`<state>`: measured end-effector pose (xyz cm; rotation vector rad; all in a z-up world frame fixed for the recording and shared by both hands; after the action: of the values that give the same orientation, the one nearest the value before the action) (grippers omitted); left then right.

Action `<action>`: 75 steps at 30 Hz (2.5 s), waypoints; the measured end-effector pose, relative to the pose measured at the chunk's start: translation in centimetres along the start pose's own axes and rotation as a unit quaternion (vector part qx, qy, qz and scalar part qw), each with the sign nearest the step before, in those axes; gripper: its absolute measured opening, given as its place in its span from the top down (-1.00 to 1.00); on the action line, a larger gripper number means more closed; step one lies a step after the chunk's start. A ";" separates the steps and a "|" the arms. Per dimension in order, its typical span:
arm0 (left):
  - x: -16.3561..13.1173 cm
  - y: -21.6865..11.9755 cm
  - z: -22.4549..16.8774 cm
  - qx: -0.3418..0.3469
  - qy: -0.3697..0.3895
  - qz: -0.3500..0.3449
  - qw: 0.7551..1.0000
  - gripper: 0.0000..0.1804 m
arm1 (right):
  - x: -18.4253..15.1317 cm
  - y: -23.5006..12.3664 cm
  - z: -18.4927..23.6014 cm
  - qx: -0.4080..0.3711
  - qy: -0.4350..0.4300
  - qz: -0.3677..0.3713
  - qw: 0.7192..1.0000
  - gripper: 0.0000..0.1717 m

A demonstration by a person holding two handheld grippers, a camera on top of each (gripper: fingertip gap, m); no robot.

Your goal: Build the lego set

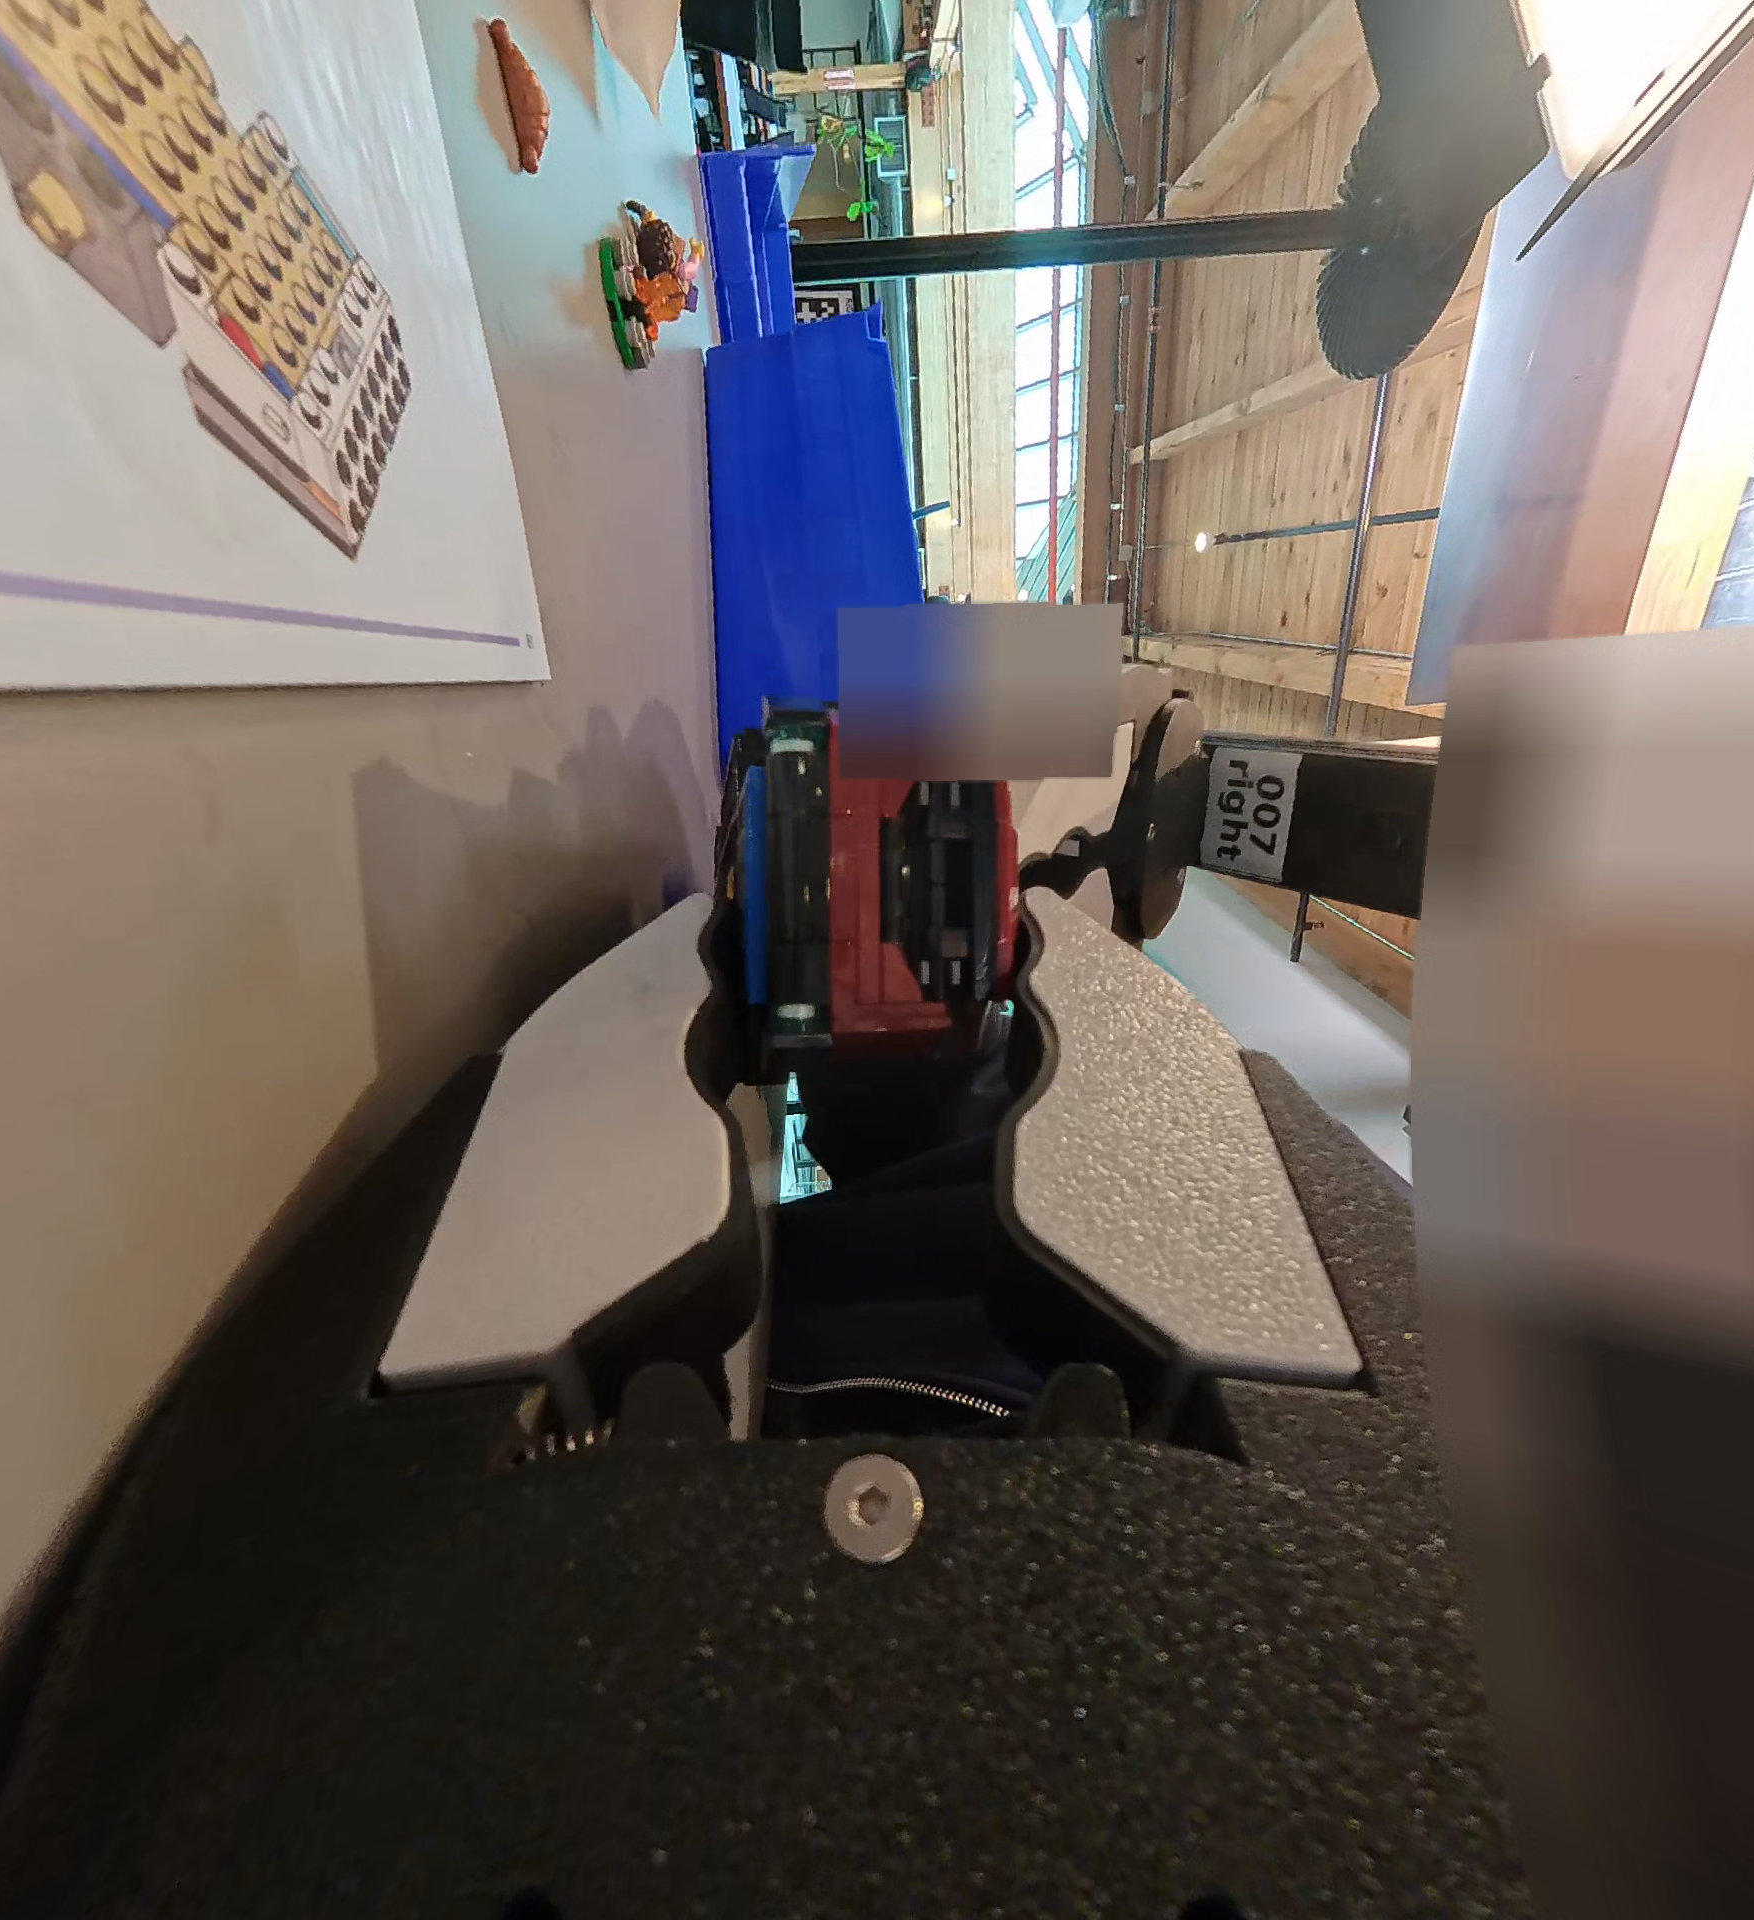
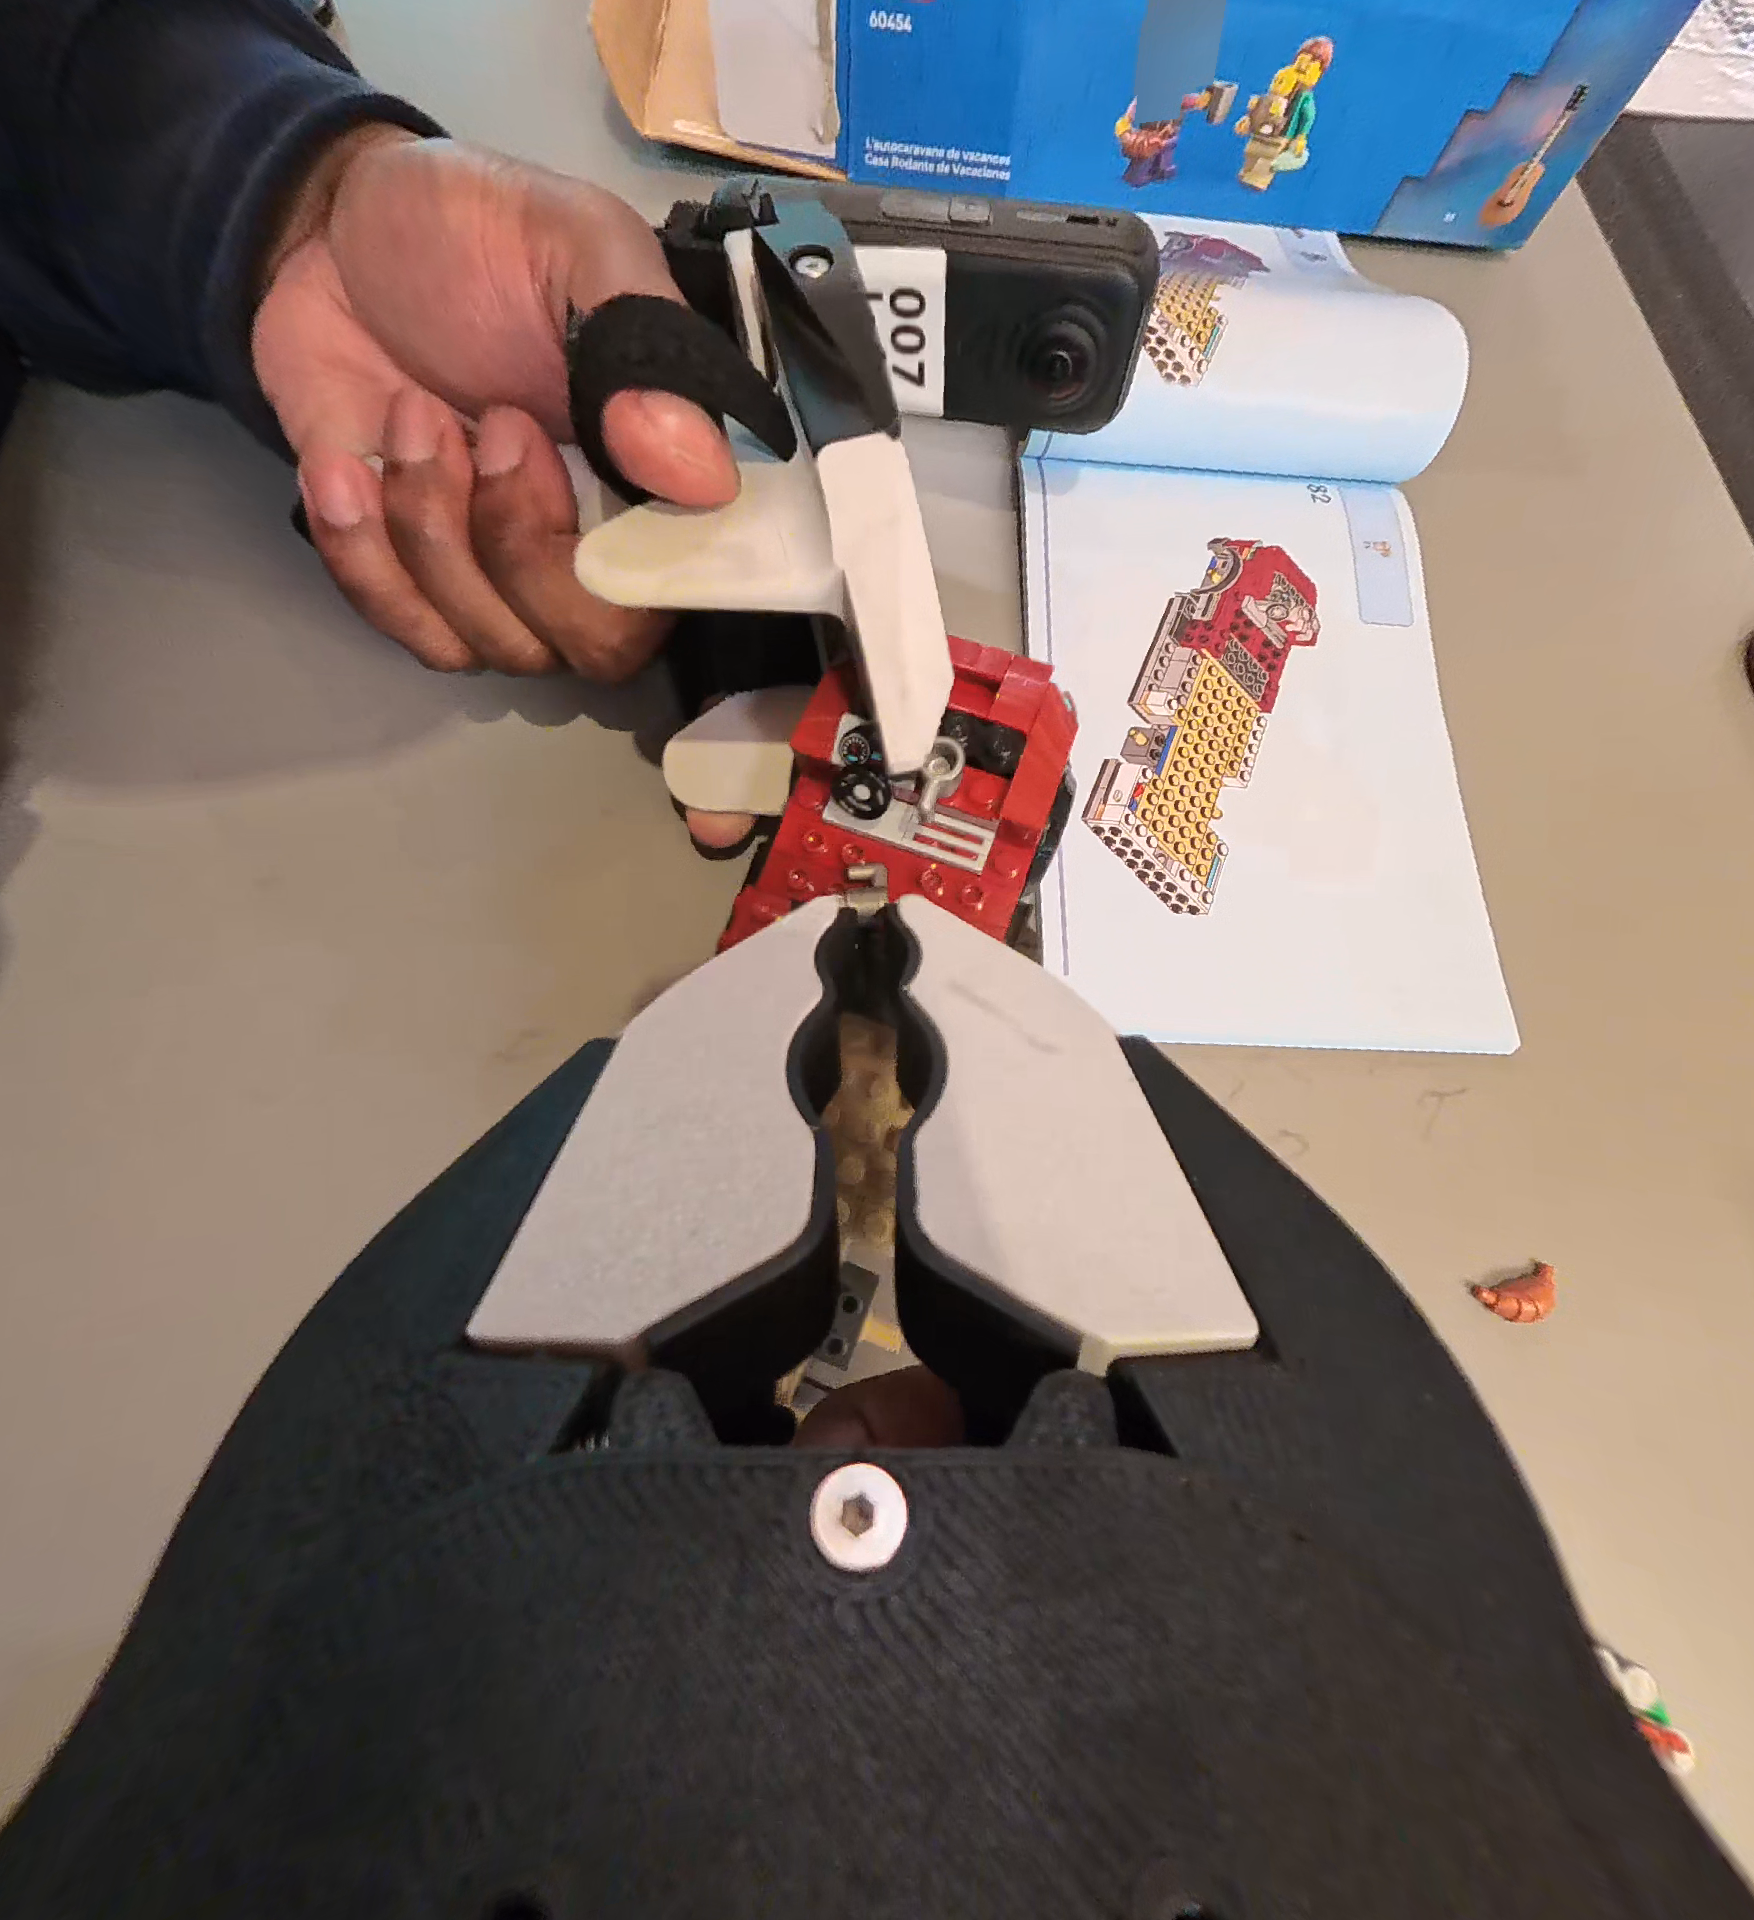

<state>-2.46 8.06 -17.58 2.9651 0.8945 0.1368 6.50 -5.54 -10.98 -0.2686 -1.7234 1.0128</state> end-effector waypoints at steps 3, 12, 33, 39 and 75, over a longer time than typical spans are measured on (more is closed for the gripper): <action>0.0 0.0 0.0 0.000 -0.002 -0.002 1.000 0.45 | 0.0 0.0 0.2 -0.010 -0.003 -0.008 1.000 0.94; 0.1 -0.1 0.1 -0.003 -0.006 -0.005 1.000 0.45 | 0.0 0.2 0.7 -0.031 -0.017 -0.006 0.999 0.89; 0.1 -0.1 0.2 -0.003 -0.007 -0.007 1.000 0.46 | -0.2 0.6 1.2 -0.104 -0.021 -0.029 0.994 0.91; 0.1 -0.1 0.2 -0.002 -0.007 -0.010 1.000 0.45 | -0.1 0.6 1.2 -0.095 0.023 -0.012 0.995 0.92; 0.1 -0.2 0.2 -0.009 -0.016 -0.017 1.000 0.45 | -0.1 0.2 2.0 -0.062 0.018 -0.018 0.998 0.84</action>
<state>-2.45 8.26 -17.74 2.9251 0.9336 0.0960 4.70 -6.43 -11.33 -0.3331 -1.7546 0.8705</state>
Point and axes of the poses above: each gripper's, where its closed fingertips meet, y out along the fingers, x out of its top, z = x × y across the jaws, the point moved 9 cm from there along -y, back along the fingers, and after that the axes turned 9 degrees about z, right-handed, at the moved point
